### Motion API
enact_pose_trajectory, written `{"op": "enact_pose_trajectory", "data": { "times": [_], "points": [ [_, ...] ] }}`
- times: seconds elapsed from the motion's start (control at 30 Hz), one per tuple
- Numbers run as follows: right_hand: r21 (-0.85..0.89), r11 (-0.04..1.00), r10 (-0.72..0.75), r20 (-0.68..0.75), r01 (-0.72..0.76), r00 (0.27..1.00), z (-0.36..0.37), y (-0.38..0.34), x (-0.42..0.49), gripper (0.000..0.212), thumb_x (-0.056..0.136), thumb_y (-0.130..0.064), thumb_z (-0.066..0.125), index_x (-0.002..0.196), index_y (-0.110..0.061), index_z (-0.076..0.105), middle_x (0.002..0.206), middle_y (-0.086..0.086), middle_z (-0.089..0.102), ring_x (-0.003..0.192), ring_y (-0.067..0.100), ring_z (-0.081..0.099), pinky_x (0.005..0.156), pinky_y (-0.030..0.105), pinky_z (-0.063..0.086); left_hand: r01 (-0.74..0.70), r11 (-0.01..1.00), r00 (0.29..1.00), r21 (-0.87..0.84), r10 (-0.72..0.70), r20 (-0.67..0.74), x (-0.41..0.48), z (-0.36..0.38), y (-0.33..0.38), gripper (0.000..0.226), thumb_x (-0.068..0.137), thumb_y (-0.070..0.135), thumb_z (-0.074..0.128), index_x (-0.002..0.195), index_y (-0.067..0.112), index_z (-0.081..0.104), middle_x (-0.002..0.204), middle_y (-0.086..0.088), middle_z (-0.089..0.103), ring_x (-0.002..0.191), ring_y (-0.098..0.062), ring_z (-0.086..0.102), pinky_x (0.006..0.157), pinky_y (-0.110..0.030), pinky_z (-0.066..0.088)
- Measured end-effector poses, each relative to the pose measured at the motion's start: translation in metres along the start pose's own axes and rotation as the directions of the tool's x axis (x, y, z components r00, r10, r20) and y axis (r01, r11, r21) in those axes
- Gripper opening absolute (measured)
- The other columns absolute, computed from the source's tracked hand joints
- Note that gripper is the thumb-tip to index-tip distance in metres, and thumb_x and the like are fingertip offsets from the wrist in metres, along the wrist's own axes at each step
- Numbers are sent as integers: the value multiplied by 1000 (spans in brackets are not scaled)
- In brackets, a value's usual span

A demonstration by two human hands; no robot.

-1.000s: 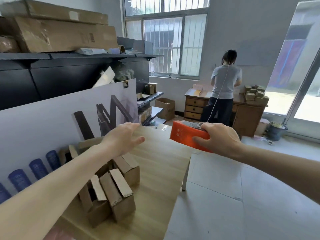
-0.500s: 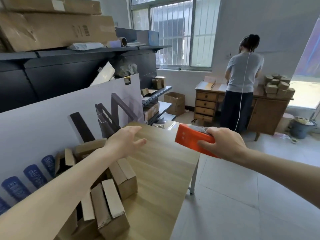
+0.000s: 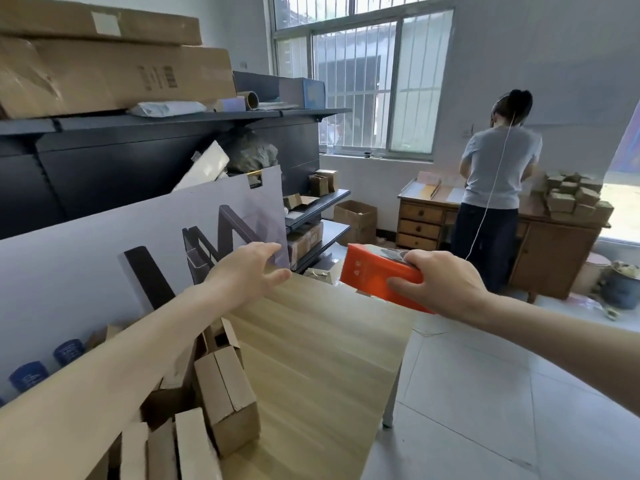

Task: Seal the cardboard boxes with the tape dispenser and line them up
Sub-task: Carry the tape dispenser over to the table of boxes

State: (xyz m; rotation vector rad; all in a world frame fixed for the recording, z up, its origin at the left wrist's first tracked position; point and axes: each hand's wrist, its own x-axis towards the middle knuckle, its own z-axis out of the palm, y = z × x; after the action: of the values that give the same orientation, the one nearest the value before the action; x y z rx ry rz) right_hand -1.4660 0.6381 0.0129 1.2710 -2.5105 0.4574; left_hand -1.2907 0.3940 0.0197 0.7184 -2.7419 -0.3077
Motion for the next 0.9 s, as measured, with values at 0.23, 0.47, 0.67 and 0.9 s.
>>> {"op": "enact_pose_trajectory", "data": {
  "times": [0.23,0.47,0.67,0.9],
  "points": [
    [63,991,-122,28,120,992,39,37,68,42,86,-62,51,102,-25,64,95,-9,68,76,10,61,64,28,53,115,992,993,44,-115,-3,33,26,7,63,93,48,53,147,24,33,151,3,37,137,-19,36,105,-40,38],
    [140,939,-325,75,313,943,81,89,143,31,85,-61,52,88,-31,56,83,-12,62,73,11,55,54,25,36,379,923,925,68,-376,-55,63,51,19,63,92,50,53,146,26,34,151,3,37,137,-19,37,107,-42,39],
    [214,886,-449,178,411,876,122,115,184,30,85,-60,53,90,-31,57,83,-8,63,72,13,57,62,32,49,549,827,836,121,-545,-63,54,75,35,61,92,51,51,146,26,36,150,4,39,136,-17,38,105,-38,39],
    [372,811,-555,247,451,795,185,75,220,30,81,-58,54,73,-29,52,70,-10,54,70,15,54,59,35,48,703,704,710,96,-701,-58,30,96,2,61,94,44,53,148,21,34,152,0,36,138,-19,34,107,-35,33]
  ]
}}
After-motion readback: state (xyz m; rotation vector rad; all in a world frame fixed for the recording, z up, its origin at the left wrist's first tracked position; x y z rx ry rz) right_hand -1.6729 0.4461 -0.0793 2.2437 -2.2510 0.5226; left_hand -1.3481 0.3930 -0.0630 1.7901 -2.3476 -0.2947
